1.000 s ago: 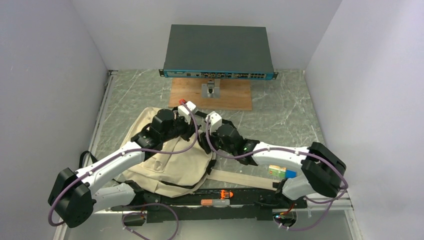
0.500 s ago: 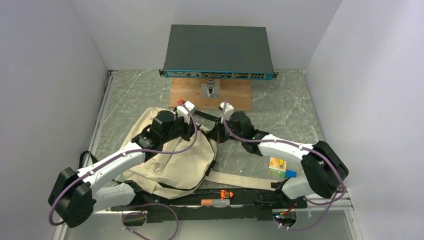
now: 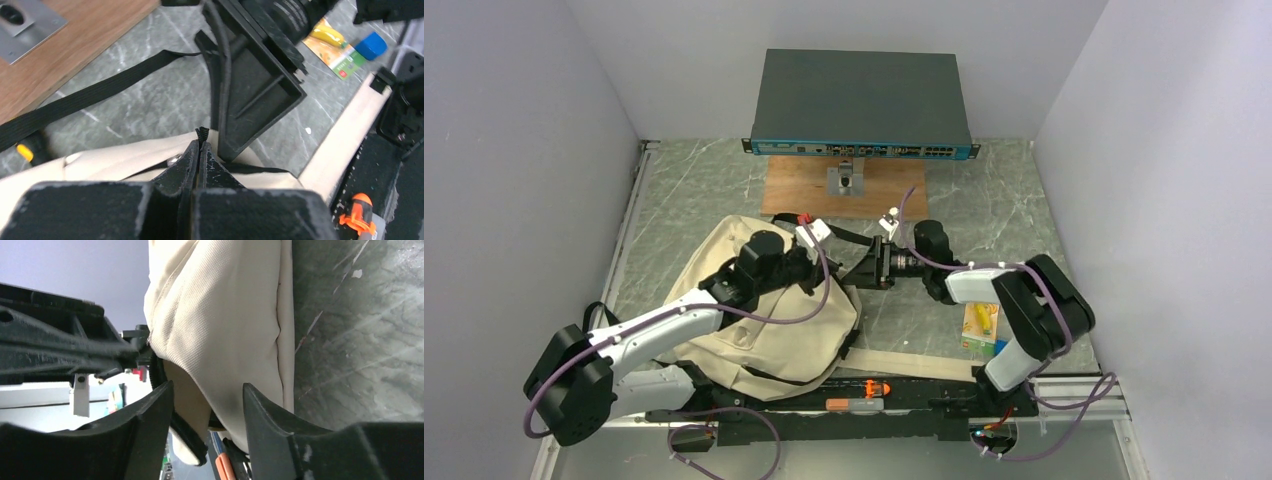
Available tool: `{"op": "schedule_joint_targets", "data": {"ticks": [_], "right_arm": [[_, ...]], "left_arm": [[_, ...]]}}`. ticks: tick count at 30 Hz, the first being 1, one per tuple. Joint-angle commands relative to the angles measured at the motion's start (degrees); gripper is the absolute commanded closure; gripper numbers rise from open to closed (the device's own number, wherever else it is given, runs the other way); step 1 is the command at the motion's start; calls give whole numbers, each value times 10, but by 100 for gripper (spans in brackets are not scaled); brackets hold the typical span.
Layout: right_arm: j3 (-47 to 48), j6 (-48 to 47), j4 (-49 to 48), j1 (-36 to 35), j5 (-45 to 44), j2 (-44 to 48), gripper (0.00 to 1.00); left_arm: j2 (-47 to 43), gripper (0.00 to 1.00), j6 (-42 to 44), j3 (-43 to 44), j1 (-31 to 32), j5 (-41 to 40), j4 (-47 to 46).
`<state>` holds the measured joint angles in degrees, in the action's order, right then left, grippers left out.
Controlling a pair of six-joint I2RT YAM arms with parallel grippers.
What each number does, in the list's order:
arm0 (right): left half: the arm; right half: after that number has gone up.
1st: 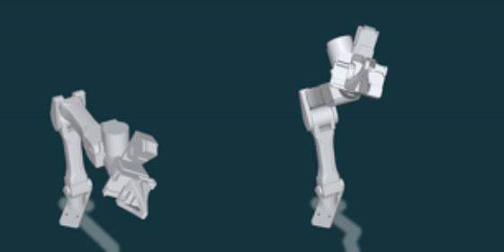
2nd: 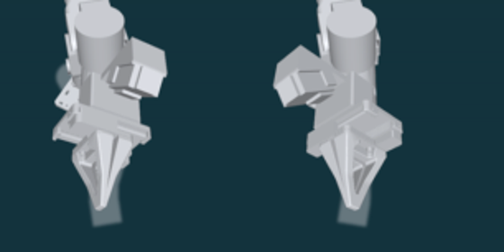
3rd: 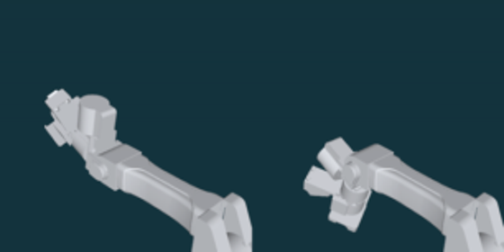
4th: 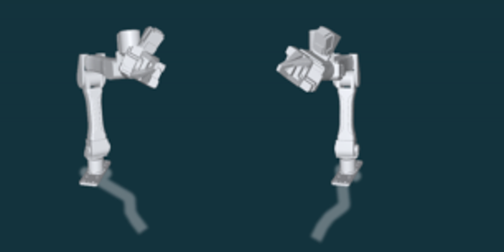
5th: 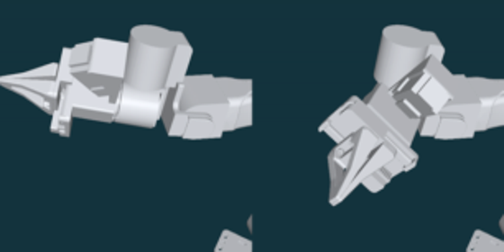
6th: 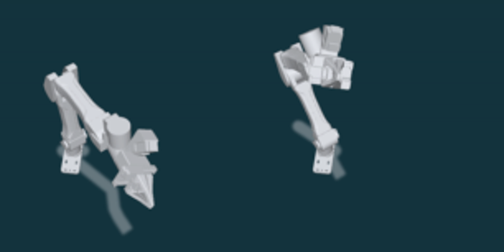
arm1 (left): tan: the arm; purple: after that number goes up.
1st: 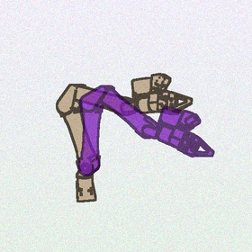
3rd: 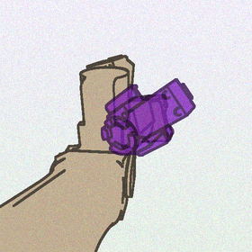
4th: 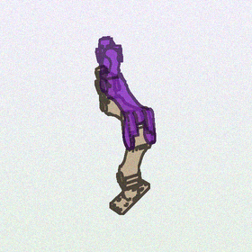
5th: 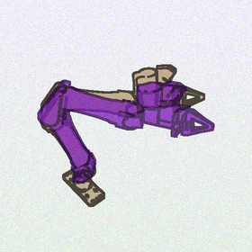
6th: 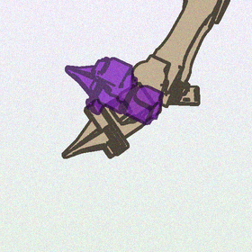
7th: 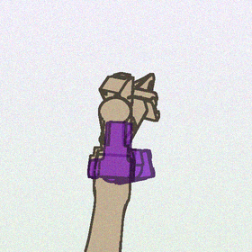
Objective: Pack the student bag
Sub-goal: Adjust the student bag at the center of the board, then zip the student bag at the center of the board.
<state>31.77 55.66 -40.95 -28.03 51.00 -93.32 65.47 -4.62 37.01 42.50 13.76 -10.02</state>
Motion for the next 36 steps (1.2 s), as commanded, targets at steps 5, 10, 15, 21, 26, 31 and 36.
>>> {"op": "schedule_joint_targets", "data": {"ticks": [5,10,15,21,26,31,36], "right_arm": [[119,-211,443,32,-88,147,32],[103,-150,384,32,-70,199,29],[49,30,195,24,-44,197,32],[33,166,122,-13,-121,169,34],[59,178,186,-43,-158,146,45],[81,160,254,-58,-203,149,53],[102,134,280,-62,-224,128,56]], "left_arm": [[-20,100,40,14,56,-6,-14],[-14,100,65,9,61,-6,-26],[-18,100,68,1,62,-17,-36],[-18,100,67,-10,64,-16,-50],[-14,100,73,-6,68,-3,-49],[-9,99,76,-2,73,0,-44],[-6,87,70,5,77,12,-21]]}}
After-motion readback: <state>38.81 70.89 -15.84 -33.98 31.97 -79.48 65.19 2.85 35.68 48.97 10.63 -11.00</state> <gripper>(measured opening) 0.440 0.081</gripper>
